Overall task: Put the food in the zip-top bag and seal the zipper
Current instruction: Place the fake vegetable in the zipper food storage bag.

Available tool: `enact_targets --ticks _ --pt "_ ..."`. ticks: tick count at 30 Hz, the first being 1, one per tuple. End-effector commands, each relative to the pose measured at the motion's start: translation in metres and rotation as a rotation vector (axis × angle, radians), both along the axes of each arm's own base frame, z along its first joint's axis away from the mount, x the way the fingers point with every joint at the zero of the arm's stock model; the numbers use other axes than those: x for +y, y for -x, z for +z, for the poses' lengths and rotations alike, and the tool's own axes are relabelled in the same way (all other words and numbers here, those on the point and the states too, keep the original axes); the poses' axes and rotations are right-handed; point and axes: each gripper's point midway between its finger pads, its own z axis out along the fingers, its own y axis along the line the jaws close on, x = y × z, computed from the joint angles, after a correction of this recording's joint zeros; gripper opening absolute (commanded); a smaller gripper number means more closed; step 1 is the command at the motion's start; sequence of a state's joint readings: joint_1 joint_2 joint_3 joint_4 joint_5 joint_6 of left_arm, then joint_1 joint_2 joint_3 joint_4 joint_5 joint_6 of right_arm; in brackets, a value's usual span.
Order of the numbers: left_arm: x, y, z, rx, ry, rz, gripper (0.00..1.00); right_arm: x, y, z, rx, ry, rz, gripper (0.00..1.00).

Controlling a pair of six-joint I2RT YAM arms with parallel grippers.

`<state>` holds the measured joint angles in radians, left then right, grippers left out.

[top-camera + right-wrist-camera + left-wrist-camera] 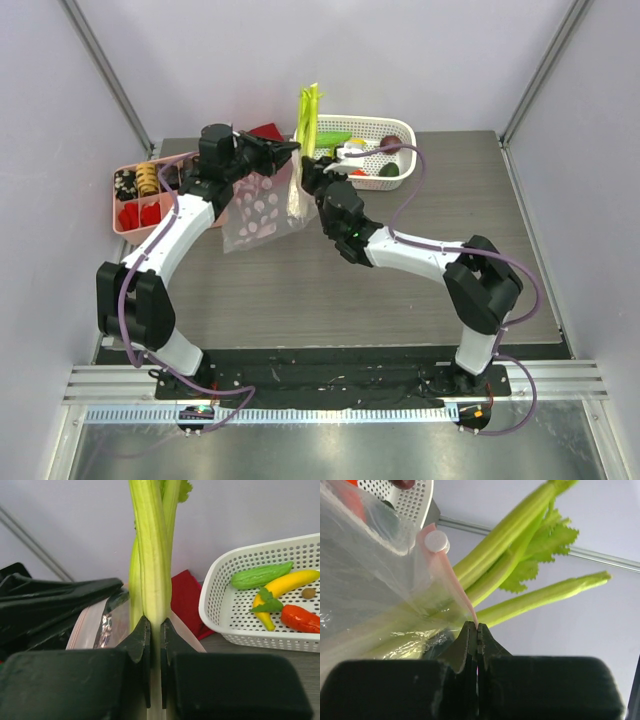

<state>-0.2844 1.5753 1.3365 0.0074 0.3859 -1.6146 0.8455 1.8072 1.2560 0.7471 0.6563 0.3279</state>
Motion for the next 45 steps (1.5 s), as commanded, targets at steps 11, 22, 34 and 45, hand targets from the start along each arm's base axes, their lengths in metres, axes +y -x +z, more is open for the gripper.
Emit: enact_targets --ticks 11,22,34,45 --pt "-0.006 0.014 0.076 -0.295 0.053 -0.091 0.0 0.018 0.058 0.078 -0.148 -0.115 0.342 0.27" --pt "-0.004 0.041 0.101 -0.572 0.044 -0.188 0.0 -0.018 0.076 0.089 -0.163 -0.021 0.498 0.58" --pt "-0.006 0.039 0.104 -0.572 0.064 -0.19 0.0 -0.072 0.068 0.036 0.073 -0.026 0.547 0.54" --pt "-0.004 0.041 0.101 -0.563 0.059 -0.187 0.0 -0.036 0.063 0.028 0.139 -0.158 0.711 0.45"
